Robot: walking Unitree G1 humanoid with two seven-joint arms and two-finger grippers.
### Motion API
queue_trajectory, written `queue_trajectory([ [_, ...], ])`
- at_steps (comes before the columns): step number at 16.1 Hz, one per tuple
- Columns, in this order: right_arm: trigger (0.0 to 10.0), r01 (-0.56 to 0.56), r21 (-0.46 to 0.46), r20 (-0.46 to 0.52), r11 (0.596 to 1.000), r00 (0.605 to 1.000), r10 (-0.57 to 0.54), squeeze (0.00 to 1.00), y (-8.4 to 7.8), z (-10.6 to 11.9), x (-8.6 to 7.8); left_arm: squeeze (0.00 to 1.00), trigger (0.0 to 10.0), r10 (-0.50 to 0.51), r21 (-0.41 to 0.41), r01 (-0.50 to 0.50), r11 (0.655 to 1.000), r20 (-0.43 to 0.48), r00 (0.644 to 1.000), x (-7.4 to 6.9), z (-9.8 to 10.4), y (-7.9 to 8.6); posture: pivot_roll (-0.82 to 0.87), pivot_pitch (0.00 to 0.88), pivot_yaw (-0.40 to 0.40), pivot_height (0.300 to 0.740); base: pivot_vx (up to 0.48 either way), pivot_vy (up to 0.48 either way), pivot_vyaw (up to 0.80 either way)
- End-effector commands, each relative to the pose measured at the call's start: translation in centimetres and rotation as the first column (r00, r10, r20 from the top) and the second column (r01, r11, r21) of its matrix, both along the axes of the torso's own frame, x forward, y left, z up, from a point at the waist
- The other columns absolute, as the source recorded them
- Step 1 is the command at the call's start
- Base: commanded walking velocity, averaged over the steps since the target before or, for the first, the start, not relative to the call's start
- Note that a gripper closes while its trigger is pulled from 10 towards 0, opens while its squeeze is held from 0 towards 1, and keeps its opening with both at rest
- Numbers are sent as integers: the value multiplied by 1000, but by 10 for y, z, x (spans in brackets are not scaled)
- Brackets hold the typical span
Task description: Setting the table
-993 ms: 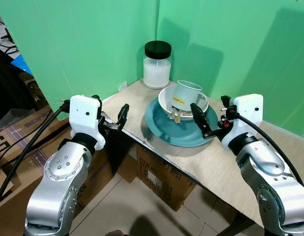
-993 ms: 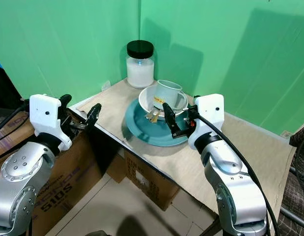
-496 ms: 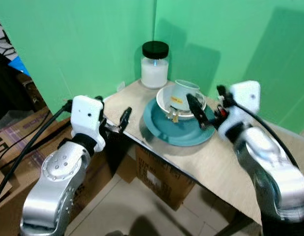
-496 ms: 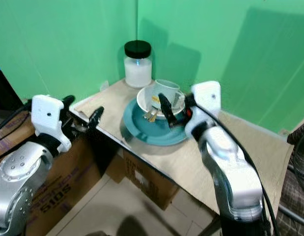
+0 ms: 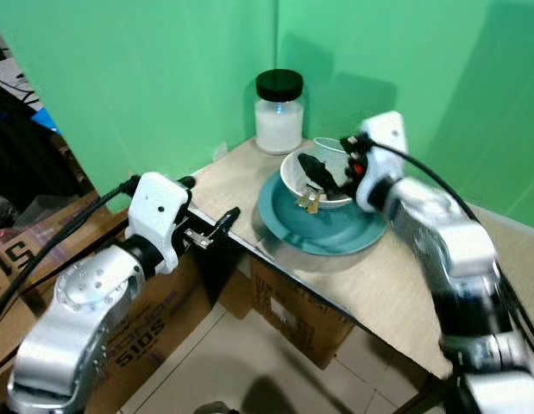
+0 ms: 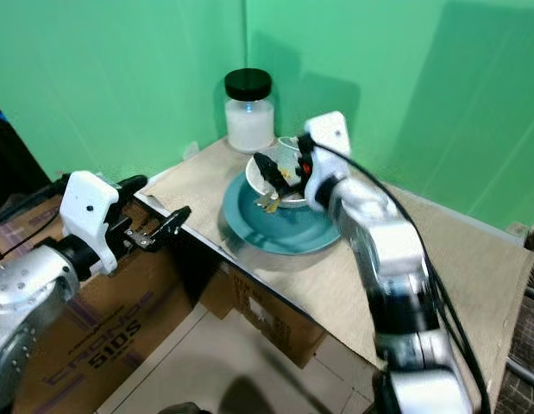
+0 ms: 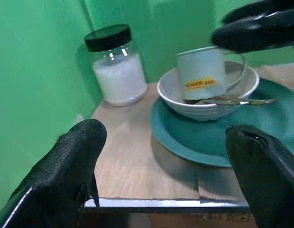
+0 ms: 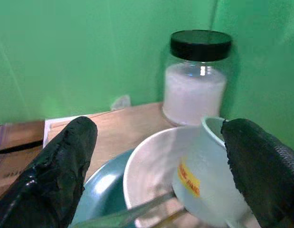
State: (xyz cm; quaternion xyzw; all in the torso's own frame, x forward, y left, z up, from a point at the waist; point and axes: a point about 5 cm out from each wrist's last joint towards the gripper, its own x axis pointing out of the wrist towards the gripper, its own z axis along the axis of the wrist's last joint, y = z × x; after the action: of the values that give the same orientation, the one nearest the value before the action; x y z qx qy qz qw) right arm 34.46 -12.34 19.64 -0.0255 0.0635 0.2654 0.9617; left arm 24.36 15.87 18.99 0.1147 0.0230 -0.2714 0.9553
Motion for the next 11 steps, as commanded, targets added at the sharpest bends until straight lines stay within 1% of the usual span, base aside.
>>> queue_trajectory([
  [1, 10000, -5, -11, -10, 1000, 1000, 5, 1000, -1, -3, 7, 1000, 10000, -9, 6, 9, 1000, -21, 1000, -2, -1, 2, 54, 0, 62, 740, 0, 0, 0],
  [2, 10000, 1, -33, -21, 999, 1000, -1, 1000, -4, -5, 14, 1000, 10000, -19, 15, 20, 1000, -50, 999, -7, -6, 4, 56, 0, 52, 740, 0, 0, 0],
  [3, 10000, 9, -35, -20, 999, 1000, -9, 1000, -5, -5, 17, 1000, 10000, -27, 22, 29, 999, -64, 998, -10, -8, 4, 59, 0, 46, 740, 0, 0, 0],
  [5, 10000, 66, -3, 8, 998, 998, -66, 1000, -14, -1, 29, 1000, 10000, -65, 41, 71, 997, -122, 990, -20, -17, 6, 63, 0, 34, 740, 0, 0, 0],
  [6, 10000, 83, 26, 22, 996, 996, -83, 761, -20, 1, 34, 1000, 10000, -77, 42, 83, 996, -133, 988, -22, -18, 6, 65, 0, 31, 740, 0, 0, 0],
  [7, 10000, 91, 39, 24, 995, 995, -92, 761, -22, 2, 36, 1000, 10000, -81, 41, 87, 995, -135, 988, -22, -19, 6, 65, 0, 31, 740, 0, 0, 0],
  [8, 10000, 123, 35, 33, 992, 992, -124, 141, -33, 3, 40, 1000, 10000, -98, 29, 103, 994, -137, 986, -24, -19, 2, 65, 0, 27, 740, 0, 0, 0],
  [9, 10000, 152, 55, 28, 987, 988, -153, 0, -43, 3, 42, 1000, 10000, -112, 19, 115, 993, -138, 984, -25, -19, -2, 64, 0, 27, 740, 0, 0, 0],
  [10, 10000, 170, 48, -12, 984, 985, -169, 0, -54, -3, 43, 1000, 10000, -125, 12, 128, 992, -136, 983, -24, -19, -6, 58, 0, 31, 740, 0, 0, 0],
  [11, 10000, 160, 16, -49, 987, 986, -159, 0, -58, -11, 43, 1000, 10000, -135, 11, 137, 990, -133, 982, -23, -19, -8, 56, 0, 33, 740, 0, 0, 0],
])
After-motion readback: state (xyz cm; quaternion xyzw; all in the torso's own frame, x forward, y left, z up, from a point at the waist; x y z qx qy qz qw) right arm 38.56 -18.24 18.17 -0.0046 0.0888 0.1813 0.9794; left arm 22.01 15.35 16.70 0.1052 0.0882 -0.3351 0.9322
